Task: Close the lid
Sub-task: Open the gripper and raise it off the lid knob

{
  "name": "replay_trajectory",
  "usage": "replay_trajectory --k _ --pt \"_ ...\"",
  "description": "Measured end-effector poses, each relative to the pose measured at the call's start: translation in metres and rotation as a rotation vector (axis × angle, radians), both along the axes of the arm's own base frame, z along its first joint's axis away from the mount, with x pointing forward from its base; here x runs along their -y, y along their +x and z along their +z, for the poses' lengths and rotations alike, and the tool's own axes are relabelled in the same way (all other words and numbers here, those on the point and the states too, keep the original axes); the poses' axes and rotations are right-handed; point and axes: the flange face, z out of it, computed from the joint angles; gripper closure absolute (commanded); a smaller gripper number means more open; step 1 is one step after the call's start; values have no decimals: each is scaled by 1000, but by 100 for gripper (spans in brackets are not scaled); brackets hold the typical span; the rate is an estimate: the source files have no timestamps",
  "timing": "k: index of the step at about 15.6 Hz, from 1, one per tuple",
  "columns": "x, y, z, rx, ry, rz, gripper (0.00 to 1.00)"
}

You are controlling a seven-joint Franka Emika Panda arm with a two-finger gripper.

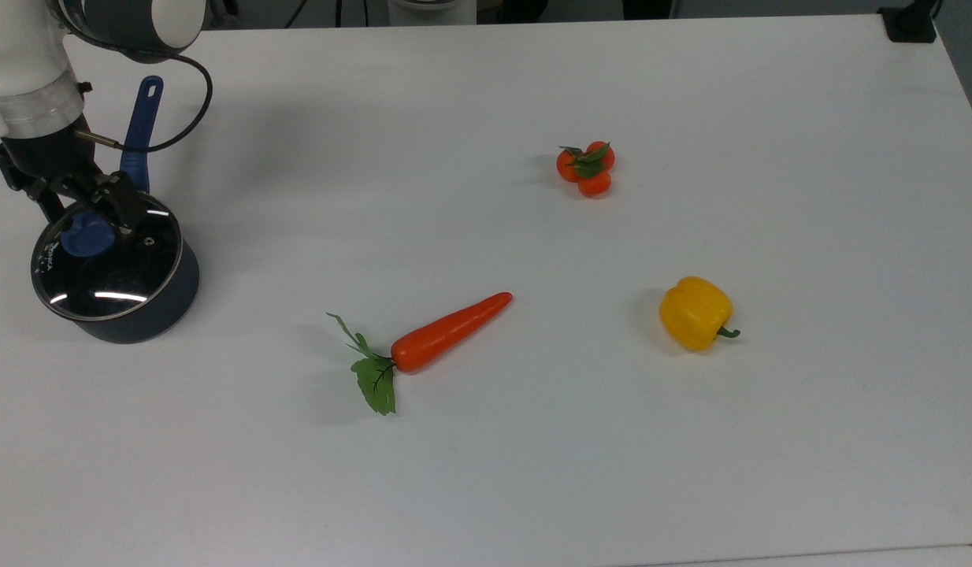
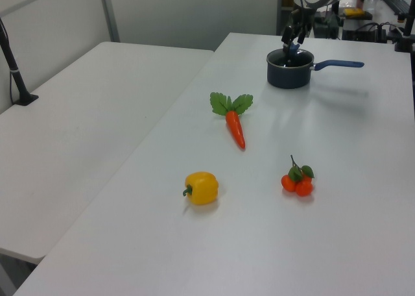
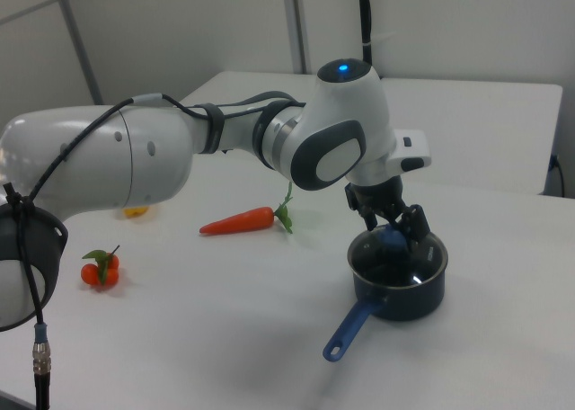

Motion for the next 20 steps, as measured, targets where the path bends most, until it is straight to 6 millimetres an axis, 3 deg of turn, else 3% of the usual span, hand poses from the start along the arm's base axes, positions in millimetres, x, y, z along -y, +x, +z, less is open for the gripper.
replay_trajectory --k 2,4,6,9,13,15,18,20 --pt "-4 2 5 8 -1 6 0" --pt "-22 8 19 27 -6 33 0" --pt "-59 14 39 49 -10 69 0" --pt "-138 9 73 -28 -24 132 0" --pt "-236 -26 122 -173 -28 231 0" --pt "-283 -56 150 -217 -27 299 0" --pt "-317 -101 173 -254 -25 357 0" --pt "-321 -128 182 -259 -23 368 0"
